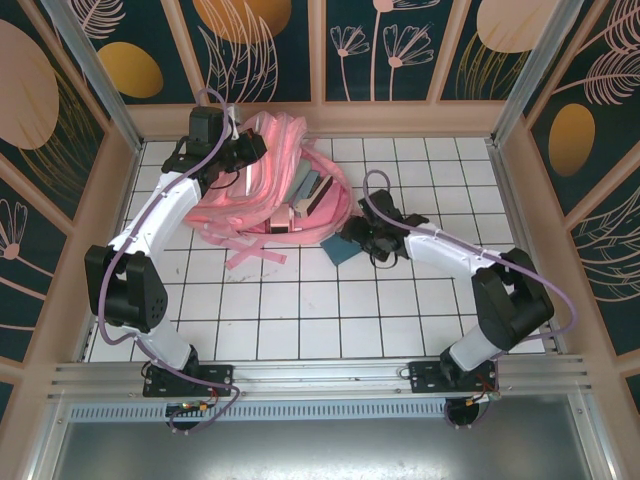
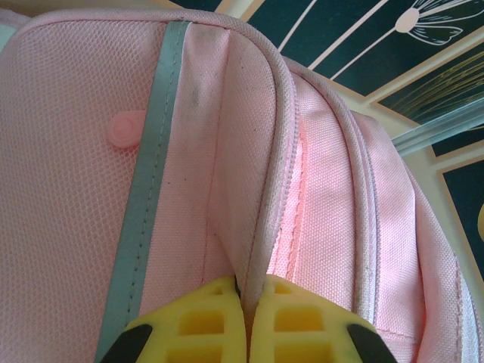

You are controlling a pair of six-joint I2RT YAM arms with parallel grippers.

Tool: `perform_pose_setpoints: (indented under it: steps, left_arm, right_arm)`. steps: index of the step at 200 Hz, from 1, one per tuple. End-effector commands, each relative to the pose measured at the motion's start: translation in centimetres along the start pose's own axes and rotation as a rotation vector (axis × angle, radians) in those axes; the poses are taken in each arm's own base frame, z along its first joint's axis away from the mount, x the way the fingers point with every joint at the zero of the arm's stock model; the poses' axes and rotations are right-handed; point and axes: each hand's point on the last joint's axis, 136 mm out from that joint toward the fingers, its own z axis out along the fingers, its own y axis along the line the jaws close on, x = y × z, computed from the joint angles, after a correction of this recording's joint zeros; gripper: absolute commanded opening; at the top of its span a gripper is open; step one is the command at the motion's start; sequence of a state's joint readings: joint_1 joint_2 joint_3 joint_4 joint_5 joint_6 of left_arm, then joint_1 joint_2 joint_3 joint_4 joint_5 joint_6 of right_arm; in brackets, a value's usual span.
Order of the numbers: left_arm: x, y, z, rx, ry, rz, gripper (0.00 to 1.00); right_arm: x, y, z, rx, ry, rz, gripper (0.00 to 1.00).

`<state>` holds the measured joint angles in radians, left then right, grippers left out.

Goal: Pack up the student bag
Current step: Place the card holder in the student bag, then pick up the card holder from the center of the table.

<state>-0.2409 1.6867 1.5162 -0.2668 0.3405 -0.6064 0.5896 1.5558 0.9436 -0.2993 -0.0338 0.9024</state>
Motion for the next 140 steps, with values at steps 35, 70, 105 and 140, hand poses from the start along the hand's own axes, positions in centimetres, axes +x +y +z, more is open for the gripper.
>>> perform_pose_setpoints:
  steps: [35, 70, 105, 140]
  left_arm:
    - [-3.0, -4.2, -2.5, 0.123, -0.104, 0.071, 0.0]
    - [-3.0, -4.0, -2.5, 0.116, -0.103, 0.073, 0.0]
    - [-2.8, -4.0, -2.5, 0.12, -0.098, 0.074, 0.0]
    - [-2.9, -4.1, -2.5, 0.125, -0.096, 0.075, 0.0]
  right_arm:
    - [0.5, 0.3, 2.6, -0.149, 0.023, 0.235, 0.58]
    - [0.5, 0.2, 4.1, -0.144, 0.044, 0.266, 0.58]
    - [0.6, -0.1, 5.6, -0.109, 0.061, 0.275, 0.57]
    - [-0.2, -1.1, 6.7, -0.026, 0.027, 0.275, 0.43]
